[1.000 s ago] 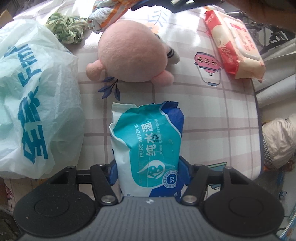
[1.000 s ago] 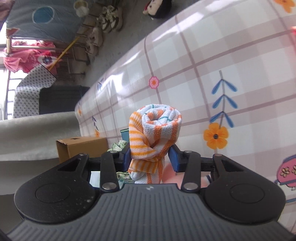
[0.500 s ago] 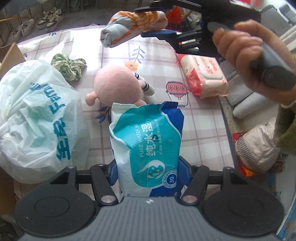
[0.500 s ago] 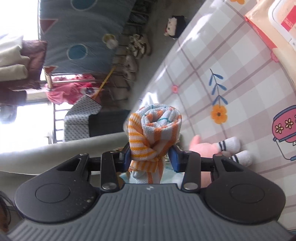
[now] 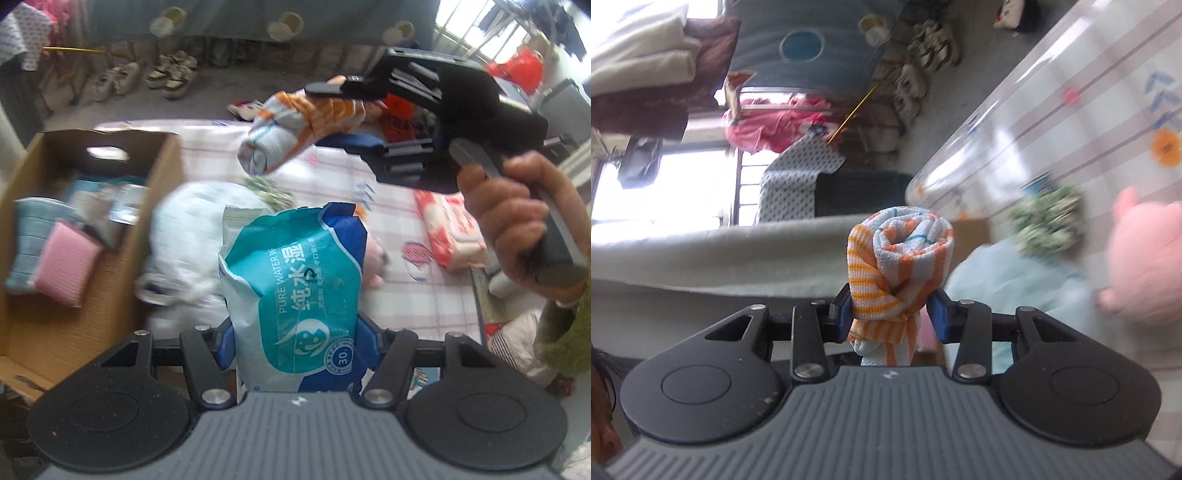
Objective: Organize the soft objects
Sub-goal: 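Carry the wet wipes pack and striped towel over the cardboard box with both tools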
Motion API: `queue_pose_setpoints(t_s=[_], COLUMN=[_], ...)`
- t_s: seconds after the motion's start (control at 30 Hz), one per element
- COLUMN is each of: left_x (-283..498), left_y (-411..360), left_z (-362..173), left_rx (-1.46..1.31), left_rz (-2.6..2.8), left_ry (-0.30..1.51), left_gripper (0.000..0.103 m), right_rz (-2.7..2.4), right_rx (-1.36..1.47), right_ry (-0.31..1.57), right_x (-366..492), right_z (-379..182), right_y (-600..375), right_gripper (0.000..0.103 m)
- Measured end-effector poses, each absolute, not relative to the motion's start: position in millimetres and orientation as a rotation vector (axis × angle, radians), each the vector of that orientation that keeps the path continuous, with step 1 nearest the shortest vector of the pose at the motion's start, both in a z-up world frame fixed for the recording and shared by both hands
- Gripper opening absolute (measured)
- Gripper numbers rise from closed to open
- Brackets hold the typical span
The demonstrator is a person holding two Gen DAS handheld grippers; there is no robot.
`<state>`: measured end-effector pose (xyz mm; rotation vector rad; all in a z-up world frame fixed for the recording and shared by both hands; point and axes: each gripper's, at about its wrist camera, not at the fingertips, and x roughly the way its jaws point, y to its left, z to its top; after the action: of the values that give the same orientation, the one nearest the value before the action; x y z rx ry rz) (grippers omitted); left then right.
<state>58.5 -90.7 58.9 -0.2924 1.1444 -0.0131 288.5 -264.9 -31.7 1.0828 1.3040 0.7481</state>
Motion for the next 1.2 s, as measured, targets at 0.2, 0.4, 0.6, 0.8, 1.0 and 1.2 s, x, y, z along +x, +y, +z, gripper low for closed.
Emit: queue_pose_setpoints(t_s=[0.2, 0.4, 0.6, 0.8, 1.0, 1.2], left_x=[47.5, 53.1, 74.0, 94.9, 106.6, 119.7], left_y=[8.2, 89.3, 126.2, 127.6, 114.6, 112.4], left_z=[80.7, 52.8, -10.3, -69.4, -110.7, -128.7], left_rx=[-0.262, -0.226, -0.168, -0.081, -0.02, -0.041], left_rz=[0.123, 0.173, 0.093, -0.02, -0.094, -0.075], left_ry=[1.098, 1.137, 1.21, 1.263, 1.3, 1.315], left_gripper=[0.063, 0.063, 0.063, 0.063, 0.063, 0.064], right_rz=[0.874, 0.886, 0.785, 0.697, 0.648, 0.619], right_rx=[1.041, 1.002, 0.961, 0.913, 0.9, 0.89], right_ry=[1.33, 1.333, 1.356, 1.339, 1.309, 1.317], right_x=[279.1, 272.0, 262.1, 267.2, 267.1, 255.3], right_z=[-10.1, -13.4, -43.1, -71.7, -73.8, -69.5], right_y=[-161.8, -95.2, -70.5, -72.9, -87.1, -103.7], right_gripper=[0.04, 0.04, 0.038, 0.037, 0.037, 0.037])
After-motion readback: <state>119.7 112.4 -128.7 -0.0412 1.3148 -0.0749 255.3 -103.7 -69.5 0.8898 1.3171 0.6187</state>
